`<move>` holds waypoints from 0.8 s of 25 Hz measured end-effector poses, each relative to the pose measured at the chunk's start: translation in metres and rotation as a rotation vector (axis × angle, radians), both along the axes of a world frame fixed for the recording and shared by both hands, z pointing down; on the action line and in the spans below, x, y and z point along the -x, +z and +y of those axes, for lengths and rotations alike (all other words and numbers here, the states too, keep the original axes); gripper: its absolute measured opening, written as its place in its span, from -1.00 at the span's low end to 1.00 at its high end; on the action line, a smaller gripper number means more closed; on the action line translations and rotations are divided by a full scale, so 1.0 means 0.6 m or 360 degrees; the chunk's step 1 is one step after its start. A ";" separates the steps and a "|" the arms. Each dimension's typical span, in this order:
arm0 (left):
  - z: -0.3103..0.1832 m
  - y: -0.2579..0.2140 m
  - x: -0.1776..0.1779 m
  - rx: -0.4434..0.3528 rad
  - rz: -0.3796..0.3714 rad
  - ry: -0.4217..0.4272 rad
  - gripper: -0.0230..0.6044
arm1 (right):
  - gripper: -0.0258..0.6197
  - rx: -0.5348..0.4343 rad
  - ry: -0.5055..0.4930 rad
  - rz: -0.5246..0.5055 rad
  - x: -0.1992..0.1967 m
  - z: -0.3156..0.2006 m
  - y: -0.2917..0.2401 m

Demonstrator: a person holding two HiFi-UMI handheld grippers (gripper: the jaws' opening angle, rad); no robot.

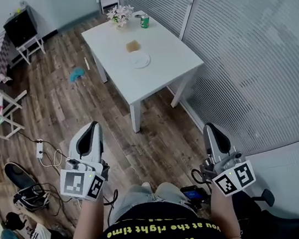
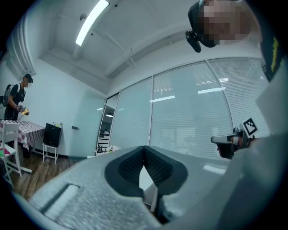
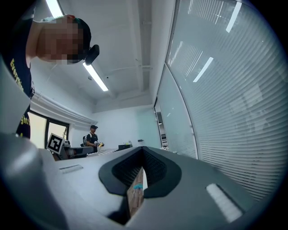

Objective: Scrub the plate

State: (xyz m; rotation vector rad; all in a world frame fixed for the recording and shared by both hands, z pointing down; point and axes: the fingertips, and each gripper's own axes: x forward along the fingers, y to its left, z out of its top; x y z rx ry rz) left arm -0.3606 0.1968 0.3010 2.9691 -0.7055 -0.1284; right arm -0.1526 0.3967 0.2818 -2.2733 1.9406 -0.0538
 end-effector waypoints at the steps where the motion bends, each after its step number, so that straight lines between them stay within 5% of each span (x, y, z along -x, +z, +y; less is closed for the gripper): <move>1: -0.001 0.000 0.002 0.0002 -0.0001 -0.0002 -0.91 | -0.90 -0.0001 0.0001 0.0001 0.001 0.000 -0.001; 20: -0.040 0.016 -0.006 0.0024 -0.0012 -0.0098 -0.91 | -0.90 0.0042 -0.0101 0.0013 -0.041 -0.068 0.015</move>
